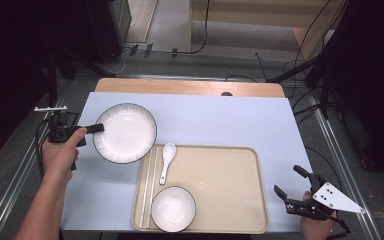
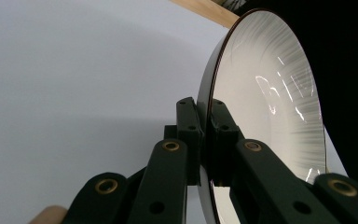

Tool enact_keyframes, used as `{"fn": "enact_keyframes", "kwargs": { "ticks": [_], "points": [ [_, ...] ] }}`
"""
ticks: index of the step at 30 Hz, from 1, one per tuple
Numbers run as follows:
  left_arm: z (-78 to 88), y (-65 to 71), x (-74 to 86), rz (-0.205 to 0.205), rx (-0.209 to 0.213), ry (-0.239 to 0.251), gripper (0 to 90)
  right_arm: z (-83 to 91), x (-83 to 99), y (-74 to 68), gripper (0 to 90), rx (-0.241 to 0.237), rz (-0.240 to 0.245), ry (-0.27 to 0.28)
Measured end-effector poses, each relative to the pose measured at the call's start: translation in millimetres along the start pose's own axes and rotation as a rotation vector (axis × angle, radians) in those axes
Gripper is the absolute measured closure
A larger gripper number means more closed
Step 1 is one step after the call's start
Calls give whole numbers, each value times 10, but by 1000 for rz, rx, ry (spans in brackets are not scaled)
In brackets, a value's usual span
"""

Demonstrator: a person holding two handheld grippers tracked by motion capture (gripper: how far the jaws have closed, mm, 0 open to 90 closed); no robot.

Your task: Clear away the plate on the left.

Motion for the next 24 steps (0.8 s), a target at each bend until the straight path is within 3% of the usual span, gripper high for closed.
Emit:
{"fn": "enact_keyframes", "kwargs": {
  "ticks": [16,24],
  "points": [
    [-304,362,40,-40,42,-39,869,6,-8,-4,130,1,2,1],
    [-515,539,95,-71,47,-84,869,11,-16,-5,130,-1,1,6]
  ]
}}
Point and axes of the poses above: each handheld gripper's, and its own axes: z roughly backward along the jaws, x roughly out of its underside, y roughly to its right, the point moved 10 cm from there along -z, roughly forward along the jaws, and after that the axes turned 9 degrees about -y, right-handed, at the moved point
